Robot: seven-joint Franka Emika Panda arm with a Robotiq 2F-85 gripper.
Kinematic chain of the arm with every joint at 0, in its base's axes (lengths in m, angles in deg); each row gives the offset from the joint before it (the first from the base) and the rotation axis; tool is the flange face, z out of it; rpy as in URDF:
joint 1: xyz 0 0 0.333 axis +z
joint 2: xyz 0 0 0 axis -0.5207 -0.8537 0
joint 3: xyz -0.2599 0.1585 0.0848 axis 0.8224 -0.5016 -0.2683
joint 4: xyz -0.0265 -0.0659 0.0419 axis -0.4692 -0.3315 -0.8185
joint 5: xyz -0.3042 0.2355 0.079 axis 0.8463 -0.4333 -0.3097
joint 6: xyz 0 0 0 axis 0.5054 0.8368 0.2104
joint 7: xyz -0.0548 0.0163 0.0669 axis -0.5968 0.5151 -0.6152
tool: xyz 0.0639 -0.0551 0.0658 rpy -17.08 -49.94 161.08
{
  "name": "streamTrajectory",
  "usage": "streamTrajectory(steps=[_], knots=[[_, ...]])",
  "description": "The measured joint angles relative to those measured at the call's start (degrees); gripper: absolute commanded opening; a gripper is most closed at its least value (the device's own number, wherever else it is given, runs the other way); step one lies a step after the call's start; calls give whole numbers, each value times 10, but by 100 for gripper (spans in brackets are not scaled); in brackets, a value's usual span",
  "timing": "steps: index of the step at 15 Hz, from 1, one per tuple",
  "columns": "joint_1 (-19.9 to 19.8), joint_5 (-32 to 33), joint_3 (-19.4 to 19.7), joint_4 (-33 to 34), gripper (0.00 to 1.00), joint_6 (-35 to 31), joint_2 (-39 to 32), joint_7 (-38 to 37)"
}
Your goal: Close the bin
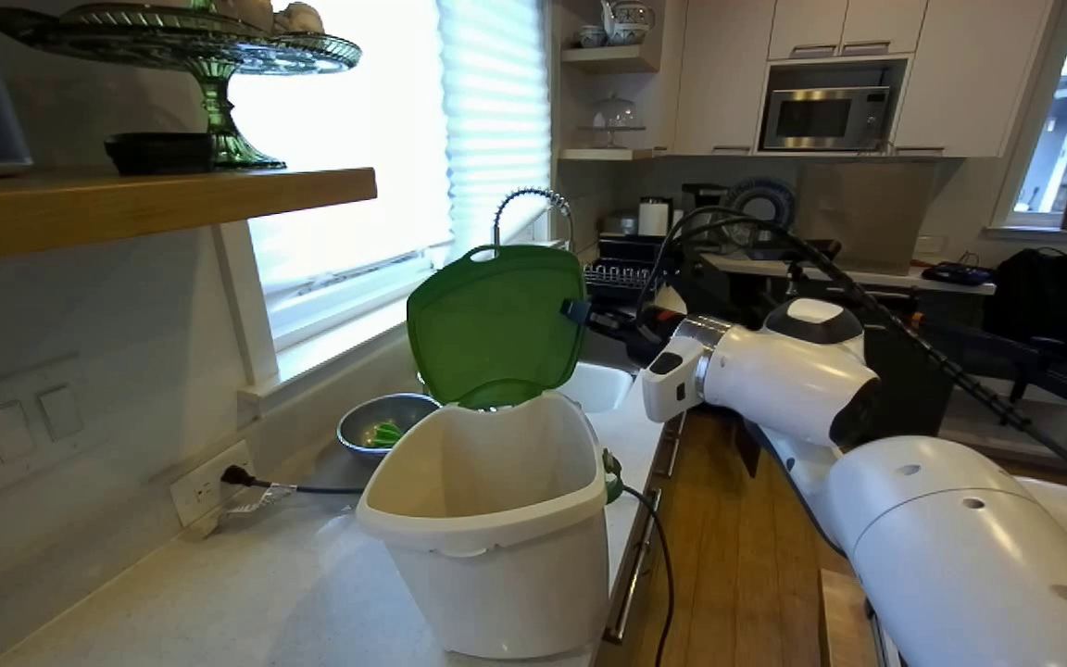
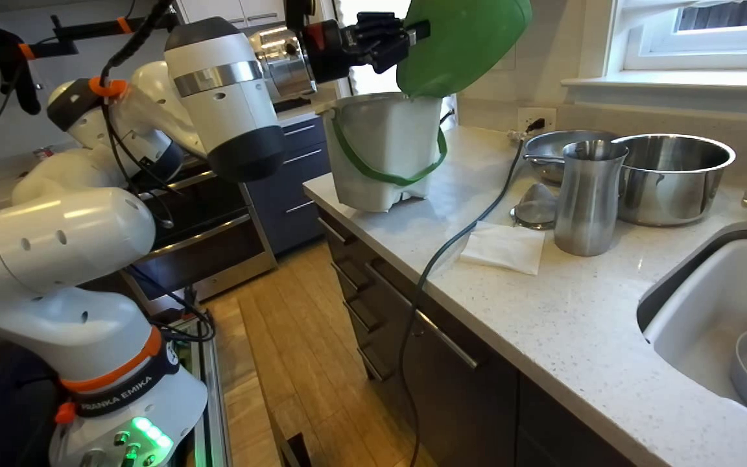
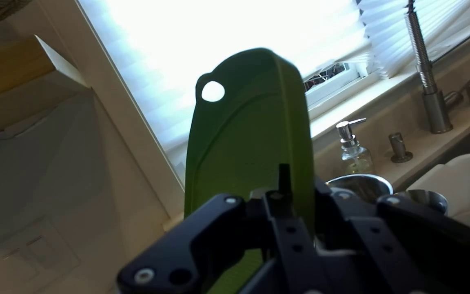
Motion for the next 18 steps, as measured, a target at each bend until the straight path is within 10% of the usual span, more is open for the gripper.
streamTrajectory(steps=[6, 18], knots=[[0, -4, 0, 0, 3, 0, 0, 12], [-9, -135, -42, 0, 3, -71, 0, 278]])
